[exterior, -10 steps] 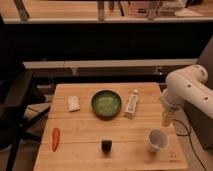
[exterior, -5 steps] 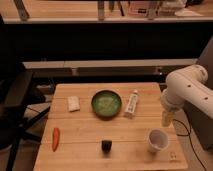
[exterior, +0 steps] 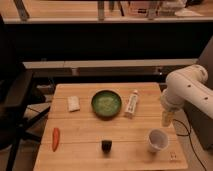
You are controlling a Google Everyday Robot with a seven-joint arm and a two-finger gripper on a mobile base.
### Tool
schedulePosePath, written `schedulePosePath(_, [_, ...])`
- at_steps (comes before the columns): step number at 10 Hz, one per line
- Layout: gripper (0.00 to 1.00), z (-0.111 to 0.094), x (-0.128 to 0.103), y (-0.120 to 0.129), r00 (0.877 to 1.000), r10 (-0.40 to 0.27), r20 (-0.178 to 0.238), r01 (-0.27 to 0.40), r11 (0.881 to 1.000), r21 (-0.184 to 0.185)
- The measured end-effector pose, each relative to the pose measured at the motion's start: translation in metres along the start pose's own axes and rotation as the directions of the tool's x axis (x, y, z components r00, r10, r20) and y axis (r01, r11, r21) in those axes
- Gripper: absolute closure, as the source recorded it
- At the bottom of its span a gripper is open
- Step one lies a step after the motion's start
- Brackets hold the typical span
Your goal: Knock the eraser over
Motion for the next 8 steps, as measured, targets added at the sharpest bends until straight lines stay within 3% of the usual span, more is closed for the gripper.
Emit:
schedulePosePath(5, [0.2, 0.001, -0.001, 0.001, 1.0, -0.003, -0.001, 0.003, 1.0, -0.001])
schedulePosePath(8, [0.2, 0.011, -0.029, 0.019, 0.998, -0.056, 0.002, 0.056, 0.998, -0.006])
